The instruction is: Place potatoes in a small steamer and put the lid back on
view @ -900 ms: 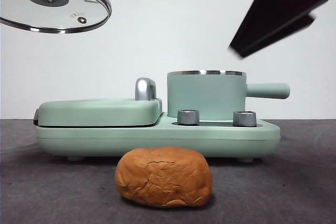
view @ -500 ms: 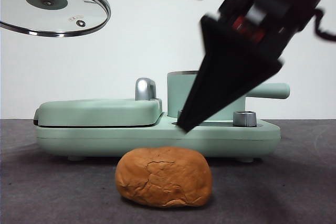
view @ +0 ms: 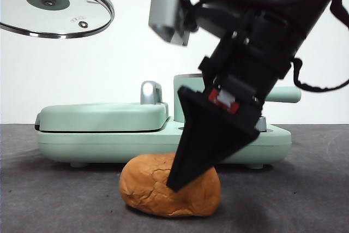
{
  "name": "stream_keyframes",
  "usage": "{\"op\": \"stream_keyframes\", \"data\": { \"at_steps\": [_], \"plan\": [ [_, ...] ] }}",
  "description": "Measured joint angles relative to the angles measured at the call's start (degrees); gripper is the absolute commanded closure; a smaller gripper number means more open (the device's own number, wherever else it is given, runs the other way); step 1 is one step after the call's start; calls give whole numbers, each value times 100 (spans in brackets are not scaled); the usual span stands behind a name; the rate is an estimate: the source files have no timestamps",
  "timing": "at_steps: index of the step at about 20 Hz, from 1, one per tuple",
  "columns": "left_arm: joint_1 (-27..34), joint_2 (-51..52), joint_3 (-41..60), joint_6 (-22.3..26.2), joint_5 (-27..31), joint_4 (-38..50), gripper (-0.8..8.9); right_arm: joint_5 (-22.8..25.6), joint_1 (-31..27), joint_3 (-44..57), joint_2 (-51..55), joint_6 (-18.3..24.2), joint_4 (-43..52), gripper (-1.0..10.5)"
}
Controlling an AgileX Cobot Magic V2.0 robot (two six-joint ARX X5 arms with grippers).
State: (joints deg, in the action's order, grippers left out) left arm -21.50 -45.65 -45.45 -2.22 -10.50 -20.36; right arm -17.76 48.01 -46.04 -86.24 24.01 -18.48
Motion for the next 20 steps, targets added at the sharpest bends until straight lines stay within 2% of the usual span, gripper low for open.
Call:
{"op": "stream_keyframes", "data": {
  "at_steps": [4,8,13,17,20],
  "plan": [
    [0,0,0,2,11,0,801,79,13,0,-70,-42,-87,729],
    [0,0,0,2,11,0,801,151,31,-22,4,-203,-382,735],
    [0,0,0,20,11,0,801,337,28,-516,452,-688,-1744,735],
    [0,0,0,98,13,0,801,721,-138,-1591,597,-1154,-3230,735],
    [0,0,0,114,11,0,800,776,-404,-2422,597,-1464,-4000,735]
  ]
}}
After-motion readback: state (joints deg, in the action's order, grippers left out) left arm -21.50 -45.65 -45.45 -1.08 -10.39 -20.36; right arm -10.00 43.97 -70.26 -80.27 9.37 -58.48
